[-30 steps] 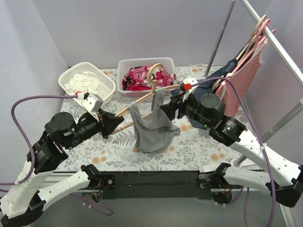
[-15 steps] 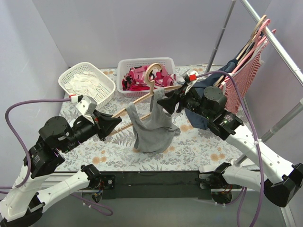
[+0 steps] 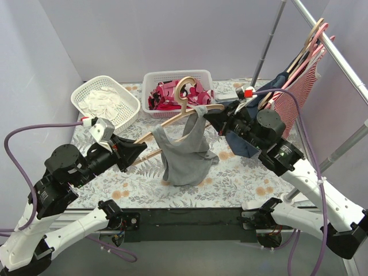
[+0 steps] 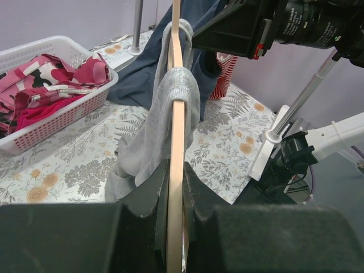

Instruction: Place the tank top on the hanger

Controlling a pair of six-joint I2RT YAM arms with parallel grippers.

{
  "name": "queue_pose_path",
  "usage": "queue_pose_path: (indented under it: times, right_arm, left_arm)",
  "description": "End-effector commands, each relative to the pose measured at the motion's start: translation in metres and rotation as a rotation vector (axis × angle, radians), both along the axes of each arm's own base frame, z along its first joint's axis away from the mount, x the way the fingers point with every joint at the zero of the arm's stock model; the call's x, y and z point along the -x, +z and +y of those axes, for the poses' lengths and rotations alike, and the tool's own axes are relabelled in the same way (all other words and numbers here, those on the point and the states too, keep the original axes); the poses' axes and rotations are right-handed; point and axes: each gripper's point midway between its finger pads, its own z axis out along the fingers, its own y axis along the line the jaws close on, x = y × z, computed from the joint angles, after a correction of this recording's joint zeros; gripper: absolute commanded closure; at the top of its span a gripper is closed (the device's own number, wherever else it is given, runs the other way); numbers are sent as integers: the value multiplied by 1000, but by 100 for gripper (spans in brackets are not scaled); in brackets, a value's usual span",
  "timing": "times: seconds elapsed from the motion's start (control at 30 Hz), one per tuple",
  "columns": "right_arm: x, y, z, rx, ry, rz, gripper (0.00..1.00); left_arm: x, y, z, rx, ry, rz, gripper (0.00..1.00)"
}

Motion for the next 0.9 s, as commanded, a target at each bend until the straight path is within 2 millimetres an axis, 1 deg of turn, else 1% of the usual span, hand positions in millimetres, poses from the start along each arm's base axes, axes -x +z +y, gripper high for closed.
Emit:
queue_pose_path:
  times: [0.0,0.13,0.23,0.33,0.37,0.4,0.43,0.47,0.53,0.57,0.6,0.63,0.67,0.7,0.73,0.77,0.8,0.83,0.87]
  right_arm:
    - [0,30,-23,-49,-98,-40,99]
    - [-5,19,-29,-33,-142,-1,99]
    - [-3,20,-32,-34,-147,1,99]
    - [5,28,-26,-37,-90,-8,70]
    - [9,30,-25,-40,-73,-14,51]
    - [16,32,-21,-41,-25,-21,44]
    - [21,33,-20,-38,-2,-28,38]
    - [30,37,-19,-41,39,-50,31]
    - [39,31,-19,-33,76,-56,25]
    - [49,32,-20,-40,108,-66,22]
    - [53,29,-20,-39,125,-67,21]
    - [55,14,-19,-28,141,-53,20]
    - [65,15,-22,-36,165,-73,18]
    - [67,9,-23,-35,171,-72,17]
    - [67,-12,-21,-21,179,-50,17]
    - [75,-16,-22,-31,208,-58,16]
    - [79,-28,-19,-36,230,-25,16]
    - [81,-43,-14,-45,257,-16,16]
    - [88,-54,-9,-45,303,7,16]
  left_arm:
    - [7,30,5,73,-11,-74,100]
    - [12,37,4,106,-36,-96,100]
    - [17,41,3,128,-56,-112,100]
    - [17,44,0,143,-67,-122,100]
    - [17,45,0,147,-72,-127,100]
    - [17,47,0,151,-68,-132,100]
    - [17,50,1,160,-65,-141,100]
    - [15,52,1,165,-55,-145,100]
    - [14,59,4,184,-43,-163,100]
    - [14,62,5,189,-37,-169,100]
    - [12,67,7,195,-24,-178,100]
    - [11,69,8,195,-14,-185,100]
    - [11,72,9,196,-8,-191,100]
    - [9,77,10,197,2,-197,100]
    - [9,81,11,202,6,-205,100]
    - [8,83,11,200,7,-213,100]
    - [10,92,10,204,-5,-228,100]
    - [10,96,9,200,-8,-237,100]
    - [11,102,9,194,-14,-251,100]
